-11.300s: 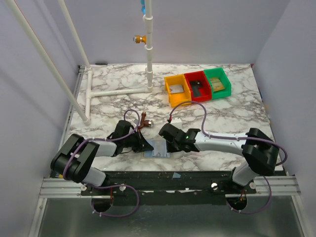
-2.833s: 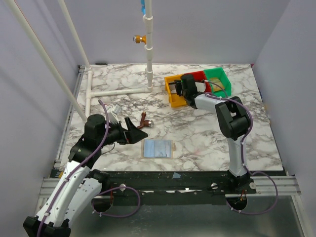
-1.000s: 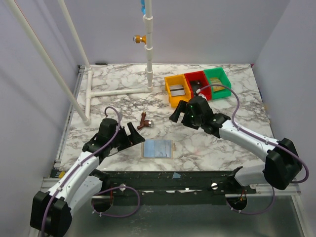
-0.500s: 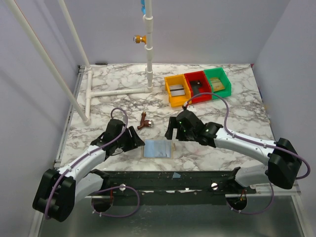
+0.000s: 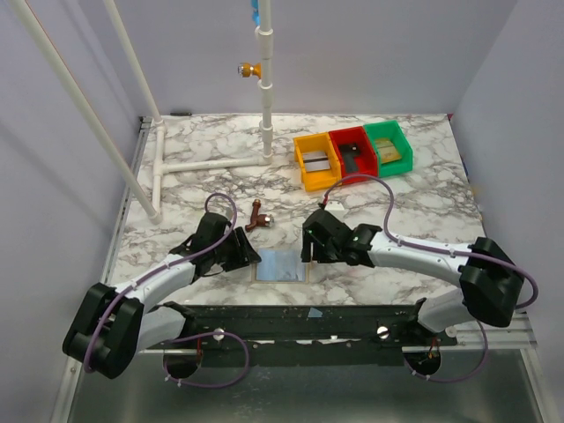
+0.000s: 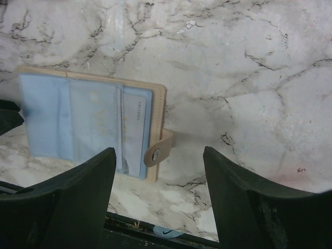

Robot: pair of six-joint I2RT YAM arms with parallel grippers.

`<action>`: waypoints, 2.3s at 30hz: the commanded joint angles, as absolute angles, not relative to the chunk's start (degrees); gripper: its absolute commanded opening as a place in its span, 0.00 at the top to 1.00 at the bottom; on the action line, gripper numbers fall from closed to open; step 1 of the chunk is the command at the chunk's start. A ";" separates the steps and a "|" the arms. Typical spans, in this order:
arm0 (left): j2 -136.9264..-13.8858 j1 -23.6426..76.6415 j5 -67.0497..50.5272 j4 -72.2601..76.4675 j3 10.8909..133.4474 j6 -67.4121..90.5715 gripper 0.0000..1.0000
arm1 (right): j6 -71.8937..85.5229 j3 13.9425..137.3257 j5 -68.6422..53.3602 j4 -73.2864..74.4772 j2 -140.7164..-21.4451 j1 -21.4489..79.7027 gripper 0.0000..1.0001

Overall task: Take the credit cards out of the card holder
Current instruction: Close the card holder at the center of the board.

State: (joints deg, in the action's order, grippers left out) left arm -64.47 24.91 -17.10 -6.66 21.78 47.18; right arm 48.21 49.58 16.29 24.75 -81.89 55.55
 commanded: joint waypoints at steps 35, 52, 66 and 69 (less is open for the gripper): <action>-68.78 28.86 -13.86 -4.53 23.10 45.98 0.72 | 48.19 55.33 22.47 28.82 -76.64 56.95 0.99; -58.86 29.00 -11.91 -13.30 26.98 45.88 0.72 | 49.52 58.24 15.33 23.09 -80.07 58.74 0.99; -52.81 26.95 -8.96 -19.52 26.75 44.69 0.72 | 51.16 63.11 10.98 16.19 -91.76 61.93 0.99; -51.89 26.47 -9.05 -20.22 26.63 44.53 0.72 | 50.91 64.51 10.70 15.78 -94.86 62.31 0.99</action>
